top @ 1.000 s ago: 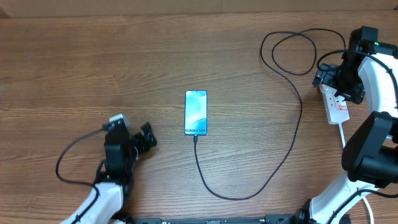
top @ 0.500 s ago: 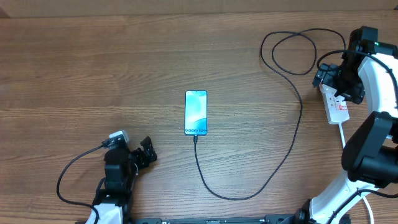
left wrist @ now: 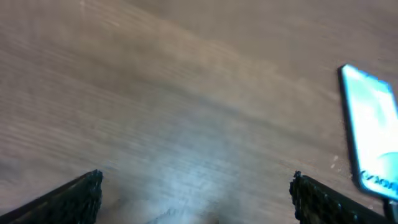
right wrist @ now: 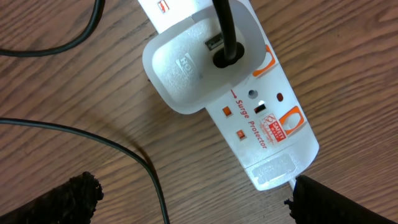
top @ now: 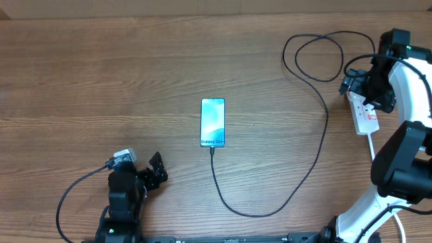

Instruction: Plug charger to phone and switch on socket

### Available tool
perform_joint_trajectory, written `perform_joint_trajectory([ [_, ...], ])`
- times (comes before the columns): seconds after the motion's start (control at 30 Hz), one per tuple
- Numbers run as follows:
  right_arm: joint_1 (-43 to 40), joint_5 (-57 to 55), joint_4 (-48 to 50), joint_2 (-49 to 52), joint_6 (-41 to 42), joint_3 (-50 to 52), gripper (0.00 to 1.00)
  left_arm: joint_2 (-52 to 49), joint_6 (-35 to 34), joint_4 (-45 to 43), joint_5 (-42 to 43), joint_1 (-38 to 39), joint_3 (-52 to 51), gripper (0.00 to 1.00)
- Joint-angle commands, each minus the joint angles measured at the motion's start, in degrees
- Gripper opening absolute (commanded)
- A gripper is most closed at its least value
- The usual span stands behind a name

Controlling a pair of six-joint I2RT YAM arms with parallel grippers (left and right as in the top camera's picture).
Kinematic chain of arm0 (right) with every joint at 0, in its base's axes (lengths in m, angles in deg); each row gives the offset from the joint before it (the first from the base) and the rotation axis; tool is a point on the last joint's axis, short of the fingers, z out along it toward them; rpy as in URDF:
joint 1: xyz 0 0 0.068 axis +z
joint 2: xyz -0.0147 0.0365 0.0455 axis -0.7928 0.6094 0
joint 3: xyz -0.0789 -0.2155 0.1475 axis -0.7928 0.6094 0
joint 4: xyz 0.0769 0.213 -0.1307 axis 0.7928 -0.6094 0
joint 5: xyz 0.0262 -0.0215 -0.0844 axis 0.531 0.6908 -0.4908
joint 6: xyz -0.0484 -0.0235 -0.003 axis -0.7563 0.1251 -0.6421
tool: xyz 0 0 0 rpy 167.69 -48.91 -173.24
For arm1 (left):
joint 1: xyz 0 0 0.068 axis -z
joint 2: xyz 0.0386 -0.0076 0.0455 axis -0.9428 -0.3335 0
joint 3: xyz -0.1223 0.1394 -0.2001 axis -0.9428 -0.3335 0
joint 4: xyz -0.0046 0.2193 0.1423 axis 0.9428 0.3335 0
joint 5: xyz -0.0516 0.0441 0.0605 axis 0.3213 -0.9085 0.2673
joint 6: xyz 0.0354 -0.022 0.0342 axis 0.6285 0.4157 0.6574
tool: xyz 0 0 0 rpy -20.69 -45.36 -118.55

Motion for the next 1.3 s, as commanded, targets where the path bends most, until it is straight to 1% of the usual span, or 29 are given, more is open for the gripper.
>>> perform_joint_trajectory([
  [0.0,-0.1,-0.5,0.1,-0.9,-0.3,-0.6,1.0,6.6,5.7,-0.1,-1.2,0.0,-0.2,0.99],
  [0.17,-0.1,-0.5,0.2,-0.9,-0.3,-0.6,1.0,16.1,8.7,0.0,-1.0,0.0,-0.2,1.0],
  [0.27,-0.1,-0.5,0.1,-0.9,-0.3,-0.6,1.0,21.7,13.1,0.1,-0.5,0.0,-0.2,1.0],
  [0.33,-0.1,-0.5,0.1,-0.9,-0.3,-0.6,1.0,25.6,17.2,0.1,-0.5,-0.1,-0.2,1.0],
  [0.47,-0.1,-0.5,0.1,-0.9,-0.3,-0.6,1.0,29.0,18.7,0.1,-0.5,-0.7,-0.2,1.0],
  [0.67,-0.1,-0.5,0.1,-0.9,-0.3,-0.6,1.0,28.9,19.0,0.2,0.3,-2.4,-0.2,1.0],
  [1.27,-0.1,-0.5,0.1,-0.9,-0.3,-0.6,1.0,28.8,18.7,0.1,0.5,-2.4,-0.2,0.99],
])
